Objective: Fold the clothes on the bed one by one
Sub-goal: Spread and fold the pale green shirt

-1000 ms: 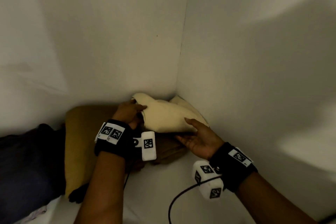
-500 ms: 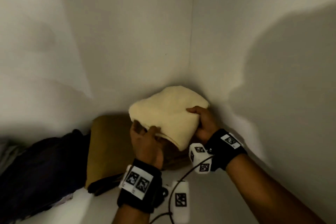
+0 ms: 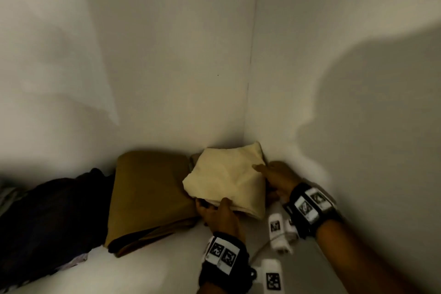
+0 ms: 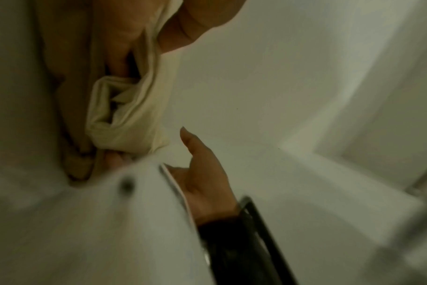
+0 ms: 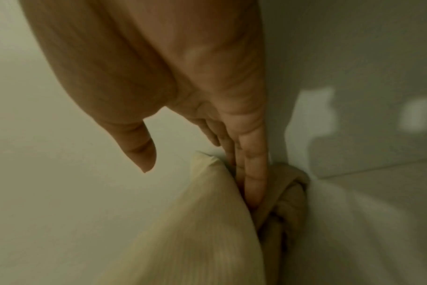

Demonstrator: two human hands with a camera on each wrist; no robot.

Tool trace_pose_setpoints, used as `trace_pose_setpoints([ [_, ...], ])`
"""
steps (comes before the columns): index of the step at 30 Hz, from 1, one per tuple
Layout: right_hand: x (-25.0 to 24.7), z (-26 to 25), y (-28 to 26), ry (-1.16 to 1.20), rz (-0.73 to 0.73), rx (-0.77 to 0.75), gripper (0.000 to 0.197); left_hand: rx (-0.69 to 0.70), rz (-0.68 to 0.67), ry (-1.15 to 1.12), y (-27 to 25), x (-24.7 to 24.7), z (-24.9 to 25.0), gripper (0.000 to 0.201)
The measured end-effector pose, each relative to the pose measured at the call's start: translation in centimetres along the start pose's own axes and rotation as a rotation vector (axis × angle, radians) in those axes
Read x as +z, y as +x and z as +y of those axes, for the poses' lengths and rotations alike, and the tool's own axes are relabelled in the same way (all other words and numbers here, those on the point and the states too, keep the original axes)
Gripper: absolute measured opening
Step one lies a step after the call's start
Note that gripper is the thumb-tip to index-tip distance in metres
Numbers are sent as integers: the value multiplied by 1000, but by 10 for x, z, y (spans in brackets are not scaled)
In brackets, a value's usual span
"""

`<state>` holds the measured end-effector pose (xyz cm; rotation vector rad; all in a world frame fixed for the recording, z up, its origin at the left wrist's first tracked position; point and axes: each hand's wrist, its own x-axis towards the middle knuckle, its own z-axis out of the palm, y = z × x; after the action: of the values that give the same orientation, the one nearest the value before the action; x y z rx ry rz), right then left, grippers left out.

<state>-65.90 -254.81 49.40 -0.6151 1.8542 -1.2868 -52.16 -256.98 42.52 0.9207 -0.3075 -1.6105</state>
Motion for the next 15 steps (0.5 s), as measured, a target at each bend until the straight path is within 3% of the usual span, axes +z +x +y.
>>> trace_pose_setpoints([
  [1,-5,9,-19,31,-21,-13,37,-41,-20,38,1,-5,6,87],
  [3,-10,28,-47,122,-131,-13,33,-114,-144,173,2,-16,25,65],
  [5,-9,41,-53,162,-193,-11,39,-166,-259,306,-2,-24,55,37],
  [7,1,44,-45,162,-163,-27,47,-202,-313,412,2,-26,83,24],
  [11,15,44,-11,167,-113,-36,52,-318,-265,368,26,-17,101,31],
  [15,14,14,14,88,-149,-31,41,-323,-221,234,35,-8,86,39],
])
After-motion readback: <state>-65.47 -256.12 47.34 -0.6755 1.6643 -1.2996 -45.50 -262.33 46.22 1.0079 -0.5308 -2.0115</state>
